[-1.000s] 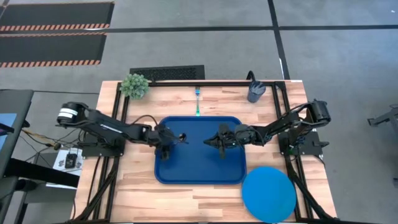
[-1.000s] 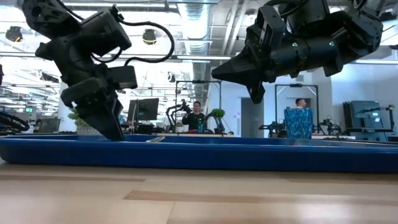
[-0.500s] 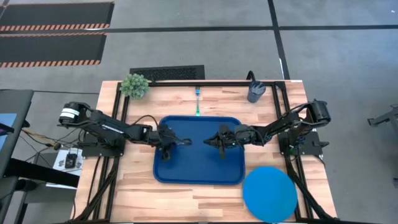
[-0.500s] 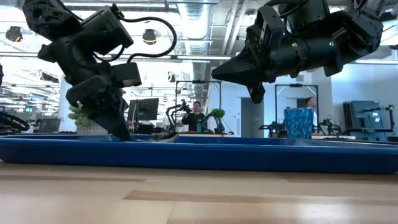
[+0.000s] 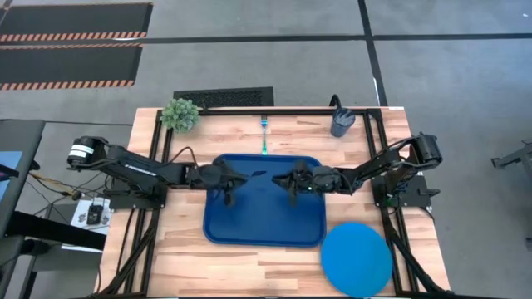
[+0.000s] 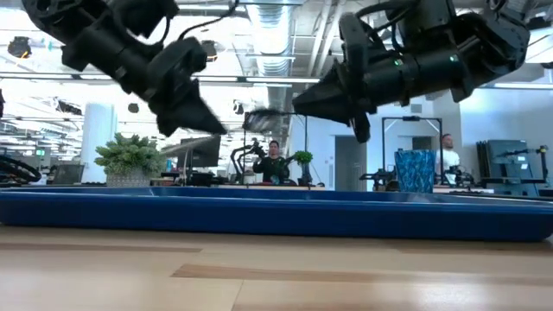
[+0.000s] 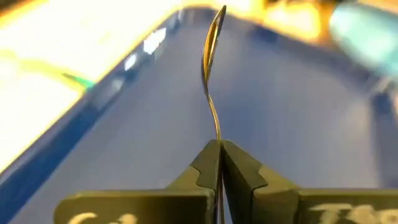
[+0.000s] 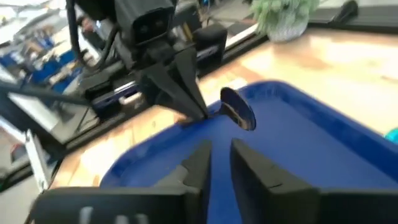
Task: Pick and place plate/cup/fork/spoon on tray
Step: Put the black spoon on the blue tray
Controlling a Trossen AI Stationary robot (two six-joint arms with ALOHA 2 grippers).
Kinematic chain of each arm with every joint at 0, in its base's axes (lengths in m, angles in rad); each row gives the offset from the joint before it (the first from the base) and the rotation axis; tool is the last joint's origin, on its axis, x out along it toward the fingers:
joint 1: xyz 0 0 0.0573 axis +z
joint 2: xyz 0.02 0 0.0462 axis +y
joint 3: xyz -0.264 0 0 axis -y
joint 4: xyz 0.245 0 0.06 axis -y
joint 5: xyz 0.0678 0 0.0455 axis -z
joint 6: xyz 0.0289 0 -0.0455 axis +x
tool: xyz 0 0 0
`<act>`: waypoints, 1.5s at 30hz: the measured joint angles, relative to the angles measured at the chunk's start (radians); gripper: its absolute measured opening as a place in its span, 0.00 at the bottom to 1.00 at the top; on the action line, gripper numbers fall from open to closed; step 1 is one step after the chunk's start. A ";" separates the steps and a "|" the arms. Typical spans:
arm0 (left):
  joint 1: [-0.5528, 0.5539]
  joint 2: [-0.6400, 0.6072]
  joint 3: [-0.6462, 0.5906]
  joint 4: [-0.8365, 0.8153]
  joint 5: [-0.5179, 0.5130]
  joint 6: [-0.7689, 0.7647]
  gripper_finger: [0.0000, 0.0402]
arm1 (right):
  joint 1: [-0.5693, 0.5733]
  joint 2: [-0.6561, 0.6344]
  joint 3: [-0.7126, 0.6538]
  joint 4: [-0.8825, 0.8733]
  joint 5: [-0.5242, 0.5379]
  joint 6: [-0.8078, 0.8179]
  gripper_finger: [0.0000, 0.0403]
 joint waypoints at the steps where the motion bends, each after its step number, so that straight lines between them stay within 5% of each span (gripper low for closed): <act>1: 0.000 -0.001 0.000 0.039 -0.001 -0.013 0.00 | 0.004 0.000 0.011 0.001 0.013 -0.002 0.25; 12: 0.031 0.004 0.000 0.414 0.116 -0.064 0.00 | 0.027 0.000 0.144 0.000 0.024 -0.075 0.42; 32: 0.031 0.004 0.001 0.491 0.138 -0.059 0.00 | -0.020 0.000 0.220 0.010 -0.006 -0.128 0.12; 45: 0.031 0.004 0.001 0.490 0.157 -0.043 0.00 | -0.020 0.000 0.220 -0.006 -0.023 -0.127 0.24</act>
